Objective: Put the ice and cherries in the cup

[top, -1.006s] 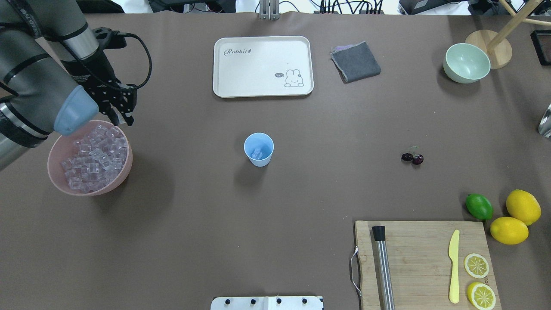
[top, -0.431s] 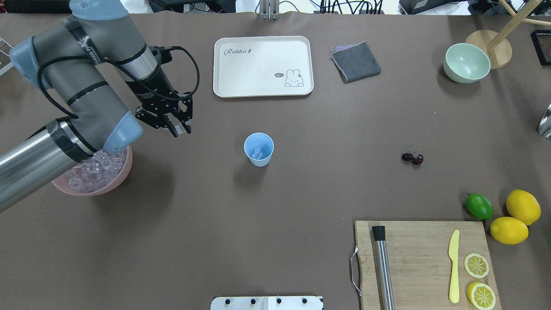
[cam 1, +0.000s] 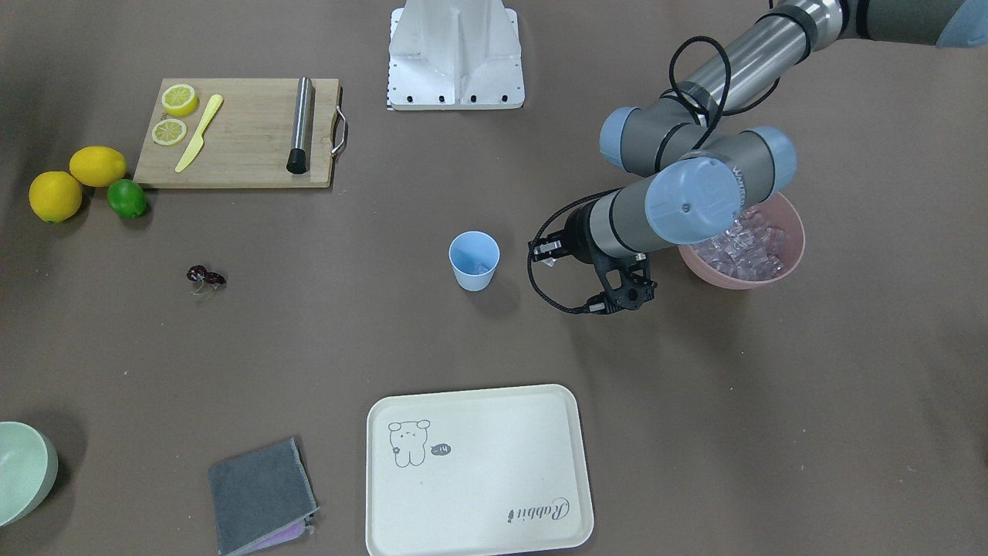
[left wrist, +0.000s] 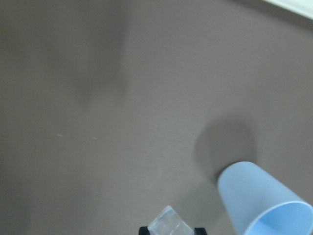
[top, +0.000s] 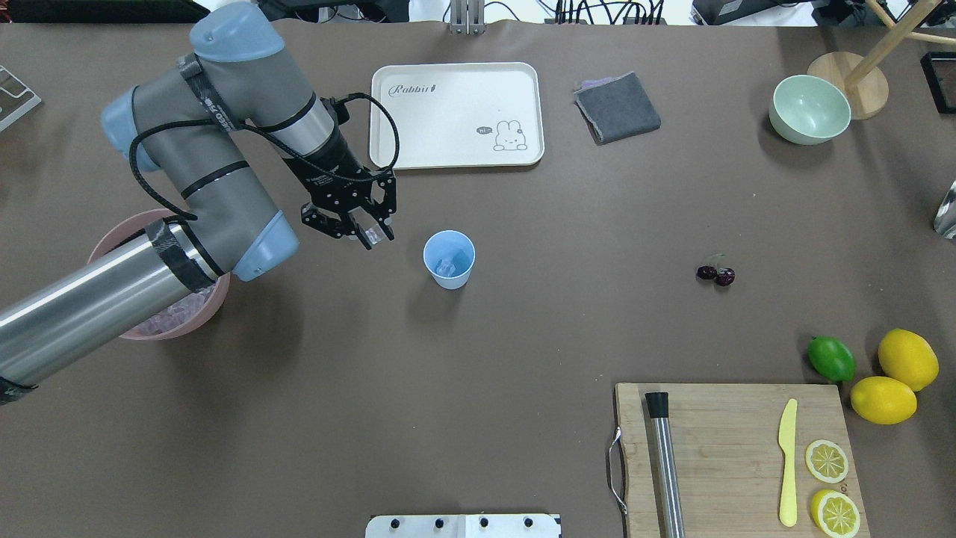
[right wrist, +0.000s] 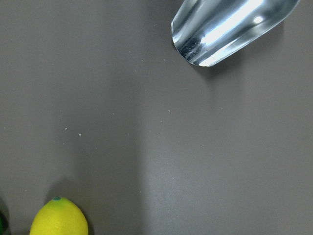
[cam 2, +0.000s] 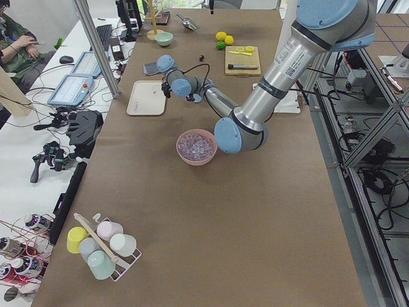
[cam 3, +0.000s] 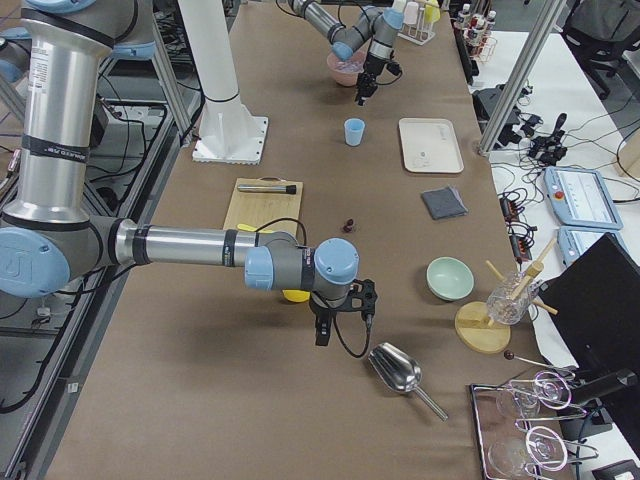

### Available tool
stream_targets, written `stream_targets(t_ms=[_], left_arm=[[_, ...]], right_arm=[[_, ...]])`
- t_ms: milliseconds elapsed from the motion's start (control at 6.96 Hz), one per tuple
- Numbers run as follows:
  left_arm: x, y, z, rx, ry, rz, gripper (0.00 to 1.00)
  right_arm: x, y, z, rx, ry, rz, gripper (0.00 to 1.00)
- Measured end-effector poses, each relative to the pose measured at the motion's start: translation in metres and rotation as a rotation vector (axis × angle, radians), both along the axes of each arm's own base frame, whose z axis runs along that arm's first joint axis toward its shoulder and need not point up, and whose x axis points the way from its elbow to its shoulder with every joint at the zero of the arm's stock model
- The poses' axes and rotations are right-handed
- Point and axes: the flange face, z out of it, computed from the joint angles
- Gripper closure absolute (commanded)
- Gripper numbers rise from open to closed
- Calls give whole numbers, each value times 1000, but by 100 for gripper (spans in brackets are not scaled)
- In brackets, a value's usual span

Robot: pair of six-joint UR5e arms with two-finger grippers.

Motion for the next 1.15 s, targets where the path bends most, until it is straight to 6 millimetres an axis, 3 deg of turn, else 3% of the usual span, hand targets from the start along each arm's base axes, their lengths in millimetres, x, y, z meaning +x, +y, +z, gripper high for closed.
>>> stream_targets(t_ms=[575,863,1006,1150], left_arm=[[34,9,-49,-79,43,-29,100],[44,4,-55,-86,53,-36,100],[46,2,-55,-84,54,-42,62],[47,1,-55,-82,54,-46,15]], right_arm=[[0,-1,-2,5,-1,0,0],[0,-1,-3,8,-1,0,0],[0,-1,-4,8,-1,0,0],[0,-1,-4,8,-1,0,0]])
